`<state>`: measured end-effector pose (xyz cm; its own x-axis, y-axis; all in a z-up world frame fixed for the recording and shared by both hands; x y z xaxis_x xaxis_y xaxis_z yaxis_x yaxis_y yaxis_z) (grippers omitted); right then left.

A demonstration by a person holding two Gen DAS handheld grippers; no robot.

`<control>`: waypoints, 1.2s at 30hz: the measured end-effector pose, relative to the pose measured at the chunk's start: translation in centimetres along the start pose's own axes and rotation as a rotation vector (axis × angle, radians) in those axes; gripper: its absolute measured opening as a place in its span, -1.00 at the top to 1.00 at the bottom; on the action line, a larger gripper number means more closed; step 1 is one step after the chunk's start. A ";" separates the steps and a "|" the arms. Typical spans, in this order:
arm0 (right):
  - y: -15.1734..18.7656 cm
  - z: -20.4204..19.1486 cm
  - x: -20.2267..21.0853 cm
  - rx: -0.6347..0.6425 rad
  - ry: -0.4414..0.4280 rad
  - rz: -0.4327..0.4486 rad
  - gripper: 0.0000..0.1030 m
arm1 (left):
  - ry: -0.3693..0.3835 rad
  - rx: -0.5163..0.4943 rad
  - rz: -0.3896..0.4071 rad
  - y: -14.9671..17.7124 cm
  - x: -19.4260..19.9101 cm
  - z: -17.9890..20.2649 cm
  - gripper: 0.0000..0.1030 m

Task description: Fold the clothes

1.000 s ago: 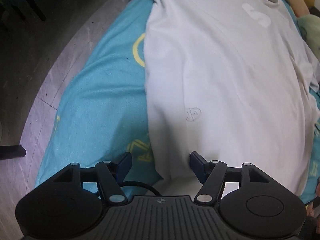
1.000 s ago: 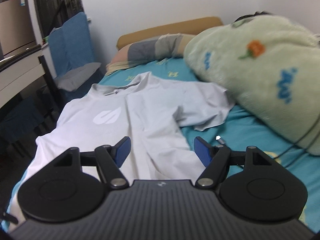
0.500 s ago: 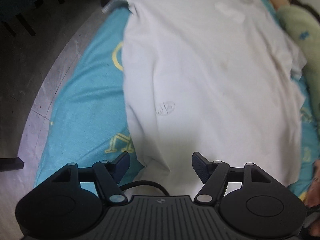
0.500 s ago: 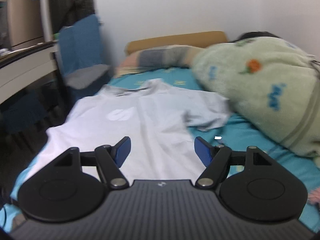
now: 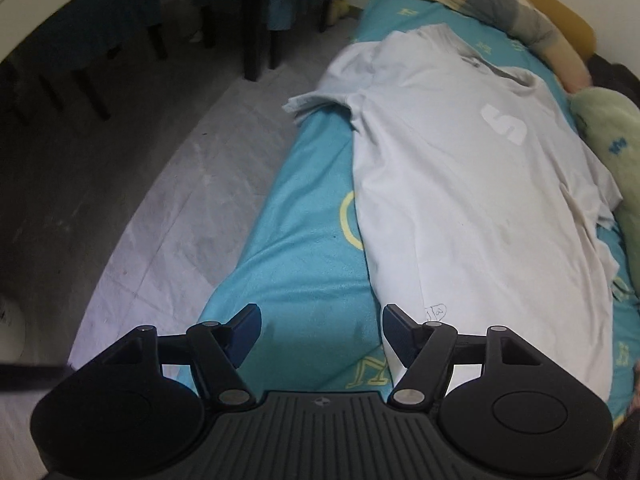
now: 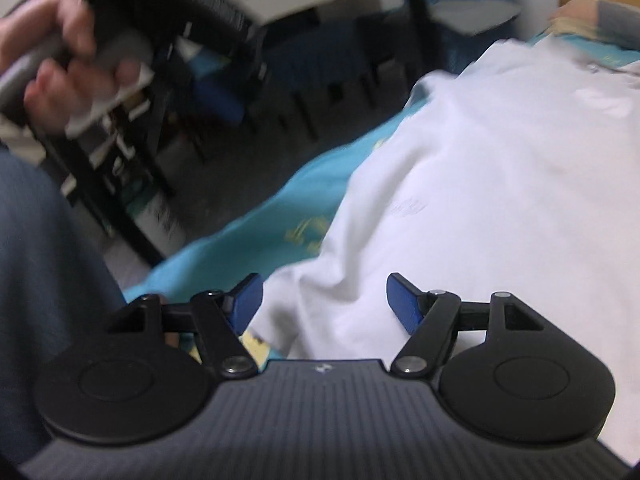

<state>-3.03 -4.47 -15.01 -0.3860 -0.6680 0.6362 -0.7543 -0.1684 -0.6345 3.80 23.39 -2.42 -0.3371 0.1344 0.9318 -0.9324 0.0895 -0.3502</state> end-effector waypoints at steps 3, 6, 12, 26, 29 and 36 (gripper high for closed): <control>0.7 -0.2 -1.6 0.010 0.004 -0.037 0.19 | 0.132 -0.016 -0.004 1.3 -2.6 -0.9 -0.11; 0.6 0.2 -0.8 -0.022 0.006 -0.016 0.79 | 0.301 -0.054 -0.026 3.2 -5.7 -0.7 0.13; 0.5 2.4 1.5 -0.211 0.032 0.036 0.91 | 0.540 -0.052 -0.036 5.8 -10.0 -1.6 0.30; 0.4 3.0 1.7 -0.331 0.057 0.065 0.91 | 0.837 -0.240 -0.075 7.2 -13.9 3.0 0.28; 0.2 3.0 1.5 -0.330 0.059 0.066 0.91 | 0.782 -0.262 -0.100 7.5 -14.4 3.9 0.42; 0.0 2.0 2.7 -0.289 0.075 0.145 0.86 | 0.601 -0.240 -0.032 7.4 -11.3 3.5 0.96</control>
Point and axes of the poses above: each gripper's, at about its wrist camera, not at the fingertips, and x roughly against the way its jaws point, z to its right, y to its underside, the point moved 1 cm from there along -x, roughly the way its jaws point, and after that the axes turned 10 degrees about -x, right-handed, at the moved point
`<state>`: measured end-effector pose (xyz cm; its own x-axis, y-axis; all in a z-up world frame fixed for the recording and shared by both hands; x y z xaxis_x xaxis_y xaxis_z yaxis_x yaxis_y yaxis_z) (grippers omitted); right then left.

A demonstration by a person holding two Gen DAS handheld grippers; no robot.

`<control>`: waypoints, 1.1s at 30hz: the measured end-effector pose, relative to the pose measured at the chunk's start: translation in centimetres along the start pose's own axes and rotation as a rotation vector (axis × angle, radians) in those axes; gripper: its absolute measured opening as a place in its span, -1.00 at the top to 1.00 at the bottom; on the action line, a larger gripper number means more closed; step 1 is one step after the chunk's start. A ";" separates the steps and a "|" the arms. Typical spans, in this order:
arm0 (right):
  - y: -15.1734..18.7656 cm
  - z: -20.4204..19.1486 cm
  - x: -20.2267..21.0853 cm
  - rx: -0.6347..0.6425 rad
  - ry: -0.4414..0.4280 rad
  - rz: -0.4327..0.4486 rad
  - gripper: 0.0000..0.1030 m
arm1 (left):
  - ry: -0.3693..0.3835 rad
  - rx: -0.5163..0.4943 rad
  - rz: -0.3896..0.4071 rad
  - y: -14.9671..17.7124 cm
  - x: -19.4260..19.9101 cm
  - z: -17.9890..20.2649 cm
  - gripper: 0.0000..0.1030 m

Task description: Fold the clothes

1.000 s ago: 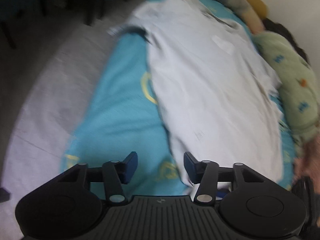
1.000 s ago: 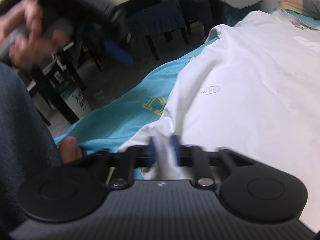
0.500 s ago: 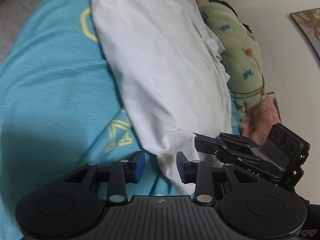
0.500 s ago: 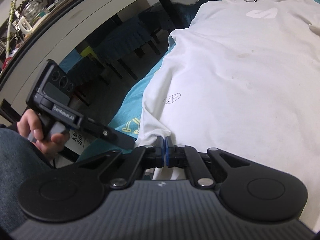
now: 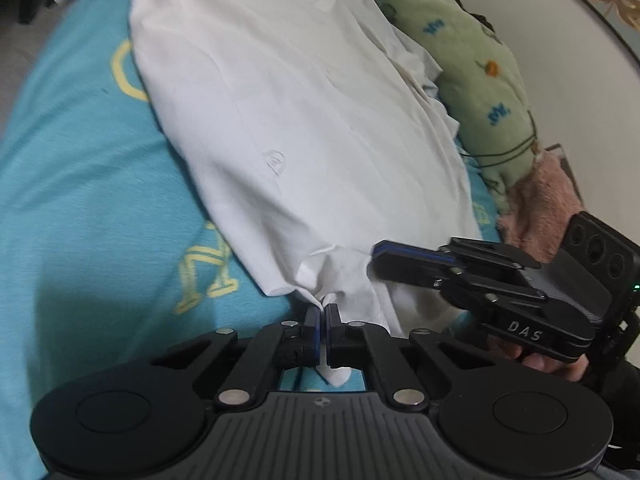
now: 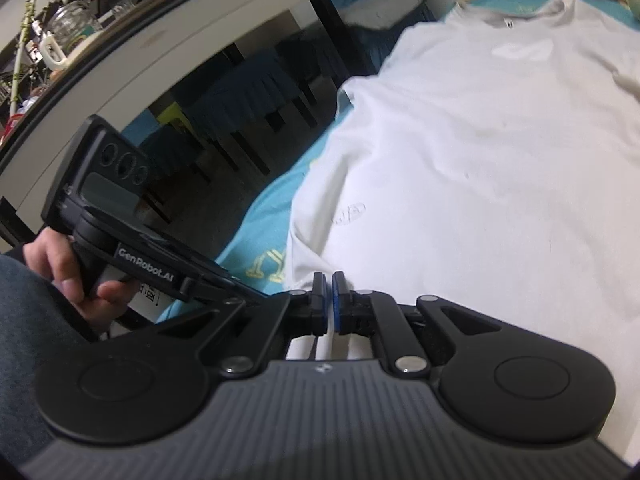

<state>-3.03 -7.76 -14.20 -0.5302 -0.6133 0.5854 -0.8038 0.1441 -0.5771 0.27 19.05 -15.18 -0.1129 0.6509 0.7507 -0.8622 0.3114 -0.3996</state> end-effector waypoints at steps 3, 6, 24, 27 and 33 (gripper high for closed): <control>-0.3 -0.8 0.8 0.016 -0.007 0.037 0.85 | -0.071 0.019 0.026 0.2 3.6 0.8 0.97; -0.5 -1.7 1.7 0.030 -0.023 0.058 0.84 | -0.132 0.057 0.039 0.9 7.1 1.5 0.97; -5.1 1.1 7.0 -0.085 0.099 0.267 -0.67 | -0.569 -0.024 0.360 -5.1 16.2 10.1 -0.43; -6.0 1.7 8.2 -0.074 0.131 0.314 -0.67 | -0.636 -0.114 0.469 -8.8 18.3 15.3 -0.62; -7.9 4.1 11.8 -0.077 0.212 0.433 -0.67 | -0.661 -0.264 0.645 -14.7 17.4 25.7 -0.99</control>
Point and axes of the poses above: each gripper's, at about its wrist camera, not at the fingertips, and x roughly against the way its jaws point, z to its right, y to its underside, the point moved 1 cm from there along -x, roughly the way its jaws point, and after that the axes turned 10 degrees about -x, right-handed, at the moved point
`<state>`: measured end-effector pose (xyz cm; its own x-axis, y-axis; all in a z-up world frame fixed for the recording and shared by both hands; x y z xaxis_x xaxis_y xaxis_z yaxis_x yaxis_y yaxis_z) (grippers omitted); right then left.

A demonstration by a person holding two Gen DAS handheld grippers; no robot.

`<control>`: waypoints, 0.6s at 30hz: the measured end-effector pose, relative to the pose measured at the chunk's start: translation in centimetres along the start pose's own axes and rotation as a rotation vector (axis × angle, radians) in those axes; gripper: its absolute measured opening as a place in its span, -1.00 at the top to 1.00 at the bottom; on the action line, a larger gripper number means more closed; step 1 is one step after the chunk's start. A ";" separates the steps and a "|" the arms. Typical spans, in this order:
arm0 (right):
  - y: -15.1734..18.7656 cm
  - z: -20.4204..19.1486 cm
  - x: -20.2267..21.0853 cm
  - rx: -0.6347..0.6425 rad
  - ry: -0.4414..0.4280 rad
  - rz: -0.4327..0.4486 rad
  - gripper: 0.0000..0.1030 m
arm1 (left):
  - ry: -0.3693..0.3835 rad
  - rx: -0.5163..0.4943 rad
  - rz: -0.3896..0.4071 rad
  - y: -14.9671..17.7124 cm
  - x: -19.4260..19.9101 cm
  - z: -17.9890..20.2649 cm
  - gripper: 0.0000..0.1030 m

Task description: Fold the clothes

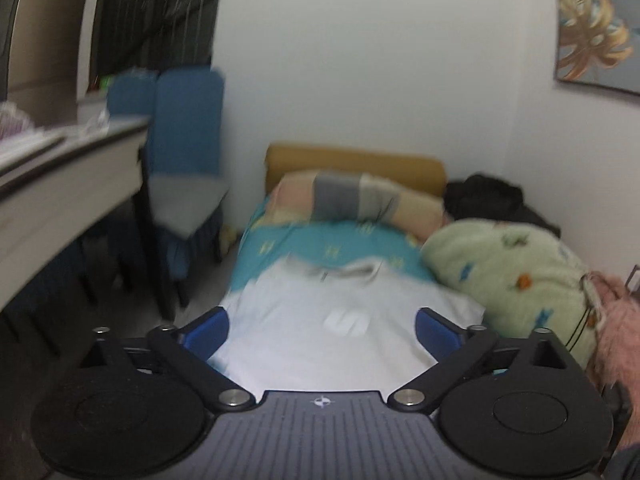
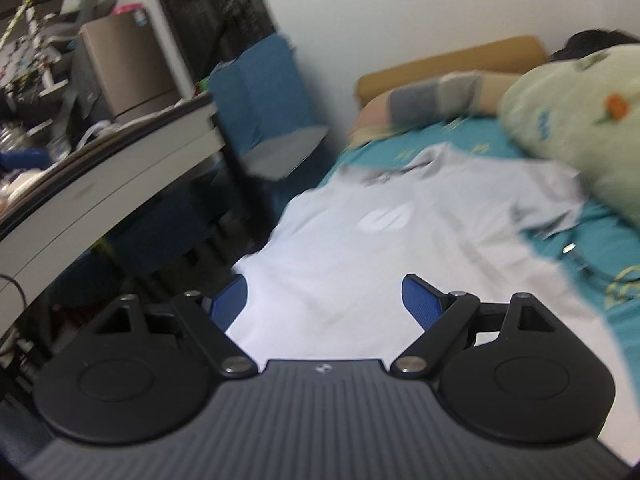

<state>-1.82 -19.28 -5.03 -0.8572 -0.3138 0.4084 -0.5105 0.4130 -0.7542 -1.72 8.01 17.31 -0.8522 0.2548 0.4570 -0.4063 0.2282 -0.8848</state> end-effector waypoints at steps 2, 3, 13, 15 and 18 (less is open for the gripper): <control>-1.2 1.2 0.5 -0.021 0.024 0.044 -0.67 | 0.017 -0.001 0.038 -1.1 -0.8 3.2 -0.99; -1.8 2.0 0.9 -0.036 0.031 0.065 -0.67 | 0.023 0.002 0.052 -1.4 -1.4 4.9 -0.99; -5.4 10.2 -1.2 -0.388 0.067 0.131 -0.71 | 0.021 0.127 -0.018 6.6 -11.0 13.3 -0.99; -5.5 12.8 -3.5 -0.485 0.086 0.120 -0.68 | -0.018 0.111 -0.064 8.3 -12.8 13.1 -0.99; -5.3 17.3 -7.3 -0.631 0.107 0.104 -0.70 | -0.064 0.089 -0.063 10.2 -13.4 11.3 -0.99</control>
Point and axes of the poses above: each gripper's, at about its wrist camera, not at the fingertips, and x roughly against the way its jaws point, z to its right, y to its underside, the point moved 1 cm from there along -x, roughly the way its jaws point, and after that the axes turned 10 degrees about -x, right-handed, at the moved point
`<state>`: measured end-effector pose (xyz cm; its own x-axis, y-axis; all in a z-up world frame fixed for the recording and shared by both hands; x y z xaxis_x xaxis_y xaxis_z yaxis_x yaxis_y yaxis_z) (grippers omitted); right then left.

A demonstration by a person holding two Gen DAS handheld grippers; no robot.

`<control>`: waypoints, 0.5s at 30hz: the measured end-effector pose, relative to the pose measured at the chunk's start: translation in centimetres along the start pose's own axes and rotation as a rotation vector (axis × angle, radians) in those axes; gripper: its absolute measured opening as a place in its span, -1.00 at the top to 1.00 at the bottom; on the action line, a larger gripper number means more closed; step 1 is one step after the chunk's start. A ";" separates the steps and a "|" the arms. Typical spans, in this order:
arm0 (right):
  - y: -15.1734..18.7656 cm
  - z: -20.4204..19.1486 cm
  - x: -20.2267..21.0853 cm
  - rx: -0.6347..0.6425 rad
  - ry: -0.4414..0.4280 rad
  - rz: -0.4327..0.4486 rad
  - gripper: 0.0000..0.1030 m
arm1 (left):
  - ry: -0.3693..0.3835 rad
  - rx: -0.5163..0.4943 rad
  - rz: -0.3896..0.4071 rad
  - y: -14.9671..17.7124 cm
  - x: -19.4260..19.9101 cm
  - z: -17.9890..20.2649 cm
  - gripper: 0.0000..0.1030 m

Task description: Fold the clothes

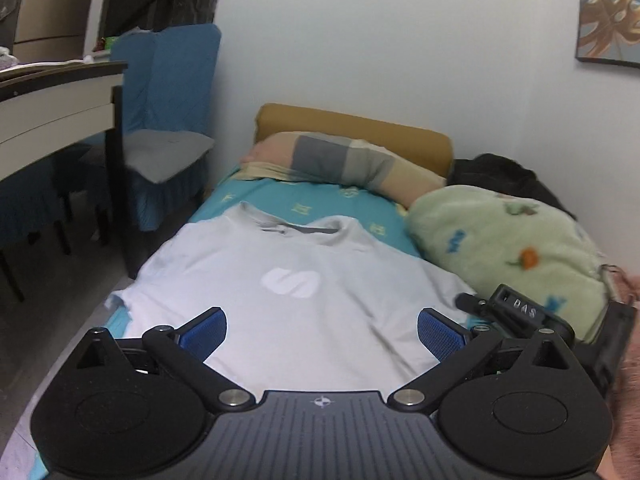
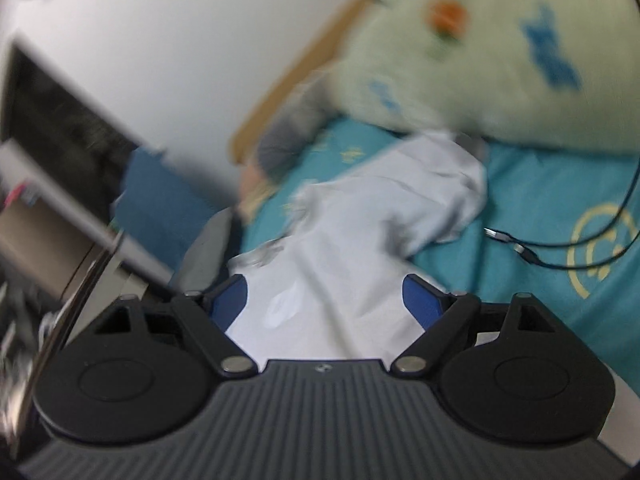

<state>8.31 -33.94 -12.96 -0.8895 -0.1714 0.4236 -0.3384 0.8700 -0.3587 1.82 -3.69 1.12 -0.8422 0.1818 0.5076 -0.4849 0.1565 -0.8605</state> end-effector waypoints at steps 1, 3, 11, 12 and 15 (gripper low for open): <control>-0.6 1.5 -1.5 -0.066 0.001 -0.005 -0.70 | -0.024 -0.013 0.017 0.6 0.1 -0.7 -0.99; -1.9 4.5 -4.6 -0.201 0.003 -0.015 -0.70 | -0.075 -0.034 0.035 1.3 0.1 -1.7 -0.99; -2.4 5.9 -13.2 -0.022 0.054 0.052 -0.69 | -0.104 0.093 0.027 1.7 -3.1 -5.4 -0.99; -2.6 5.7 -13.8 -0.012 0.056 0.064 -0.69 | -0.105 0.116 0.019 1.7 -3.7 -5.9 -0.99; -3.4 5.3 -15.8 0.007 0.063 0.099 -0.68 | -0.103 0.180 -0.007 1.8 -5.4 -7.4 -0.99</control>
<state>21.93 -36.66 -22.87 -0.8976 -0.0549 0.4374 -0.2520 0.8780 -0.4069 7.26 2.76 -2.83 -0.8539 0.0800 0.5142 -0.5172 -0.0207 -0.8556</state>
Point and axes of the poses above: each gripper's, at about its wrist camera, not at the fingertips, and x roughly against the way its jaws point, z to its right, y to its underside, the point moved 1 cm from there along -x, roughly the way its jaws point, and after that the axes turned 10 degrees about -x, right-handed, at the moved point
